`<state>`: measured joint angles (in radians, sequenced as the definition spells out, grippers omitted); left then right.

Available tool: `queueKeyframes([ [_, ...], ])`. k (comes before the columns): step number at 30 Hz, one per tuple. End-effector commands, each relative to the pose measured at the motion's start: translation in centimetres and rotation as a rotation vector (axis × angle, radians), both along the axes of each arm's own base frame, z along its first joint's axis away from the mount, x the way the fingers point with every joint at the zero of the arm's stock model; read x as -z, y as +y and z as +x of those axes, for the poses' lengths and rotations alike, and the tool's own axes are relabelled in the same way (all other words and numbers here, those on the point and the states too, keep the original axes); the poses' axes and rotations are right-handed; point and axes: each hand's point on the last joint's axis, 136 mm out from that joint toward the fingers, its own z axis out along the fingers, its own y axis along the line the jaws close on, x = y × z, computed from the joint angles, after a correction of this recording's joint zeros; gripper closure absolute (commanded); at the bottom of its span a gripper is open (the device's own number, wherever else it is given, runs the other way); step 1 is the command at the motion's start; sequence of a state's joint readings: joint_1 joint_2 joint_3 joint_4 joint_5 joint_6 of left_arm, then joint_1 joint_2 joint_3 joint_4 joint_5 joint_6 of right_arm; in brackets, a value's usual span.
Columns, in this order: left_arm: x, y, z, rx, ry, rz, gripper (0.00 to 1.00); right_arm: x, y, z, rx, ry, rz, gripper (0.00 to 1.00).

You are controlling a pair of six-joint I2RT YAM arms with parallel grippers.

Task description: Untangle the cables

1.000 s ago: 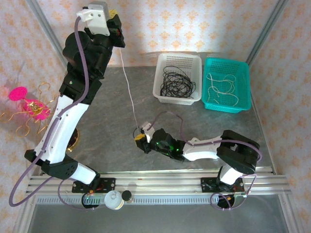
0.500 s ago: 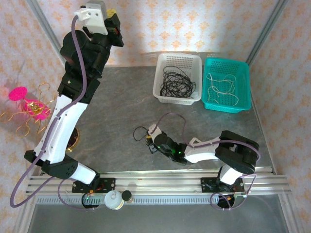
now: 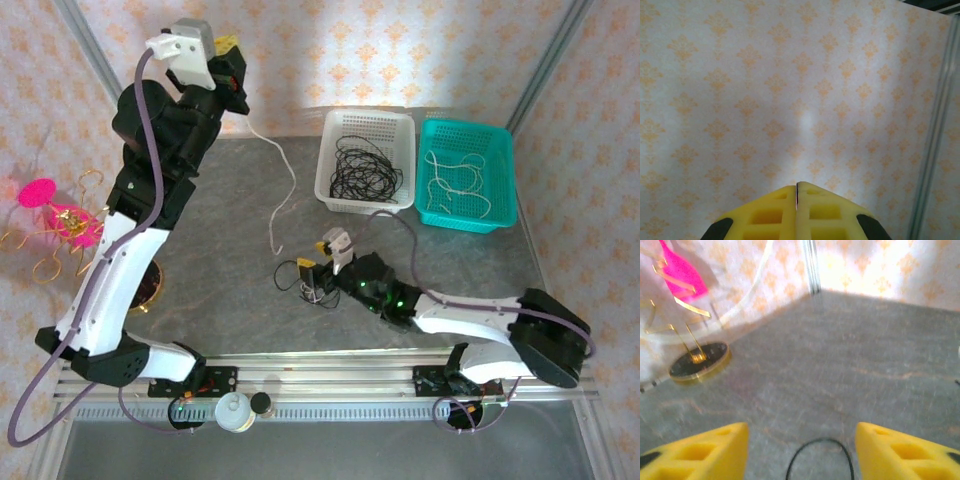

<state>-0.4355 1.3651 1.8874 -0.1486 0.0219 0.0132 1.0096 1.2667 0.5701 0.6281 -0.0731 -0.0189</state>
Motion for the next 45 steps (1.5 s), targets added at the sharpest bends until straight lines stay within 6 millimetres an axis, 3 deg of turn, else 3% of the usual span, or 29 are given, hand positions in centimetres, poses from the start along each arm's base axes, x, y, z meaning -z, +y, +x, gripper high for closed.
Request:
queueKeyframes([
  [1, 0.0, -0.6, -1.8, 0.098, -0.004, -0.024, 1.0, -5.4, 0.4, -1.2, -0.126, -0.112, 0.071, 0.3],
  [6, 1.1, -2.0, -3.3, 0.22, 0.008, -0.034, 1.0, -10.6, -0.7, -1.7, -0.17, -0.253, 0.084, 0.2],
  [13, 1.9, -3.6, -4.8, 0.347, 0.026, -0.054, 1.0, -14.1, -1.5, 0.3, -0.174, -0.359, 0.043, 0.12],
  [18, 2.3, -4.0, -5.6, 0.394, 0.035, -0.066, 1.0, -15.9, 0.7, 3.4, -0.216, -0.391, 0.001, 0.11],
  [22, 2.4, -4.0, -6.1, 0.407, 0.041, -0.079, 1.0, -16.1, 3.3, 5.4, -0.295, -0.362, 0.039, 0.11],
  [26, 2.6, -4.2, -6.2, 0.424, 0.055, -0.084, 1.0, -14.8, 6.0, 6.2, -0.386, -0.276, 0.091, 0.15],
  [29, 2.4, -4.1, -6.6, 0.434, 0.05, -0.088, 1.0, -13.0, 7.0, 7.4, -0.373, -0.178, 0.118, 0.26],
  [34, 1.0, -3.5, -7.8, 0.433, 0.005, -0.105, 1.0, -9.5, 7.0, 7.6, -0.356, -0.048, 0.19, 0.72],
  [37, 0.3, -3.6, -8.4, 0.457, -0.021, -0.122, 1.0, -8.2, 6.8, 7.2, -0.364, -0.009, 0.256, 0.86],
  [42, -0.7, -3.3, -8.7, 0.452, -0.055, -0.138, 1.0, -5.9, 7.5, 7.5, -0.367, 0.061, 0.236, 0.96],
  [45, -1.2, -3.1, -8.7, 0.441, -0.069, -0.138, 1.0, -4.8, 7.7, 7.3, -0.369, 0.052, 0.189, 0.91],
])
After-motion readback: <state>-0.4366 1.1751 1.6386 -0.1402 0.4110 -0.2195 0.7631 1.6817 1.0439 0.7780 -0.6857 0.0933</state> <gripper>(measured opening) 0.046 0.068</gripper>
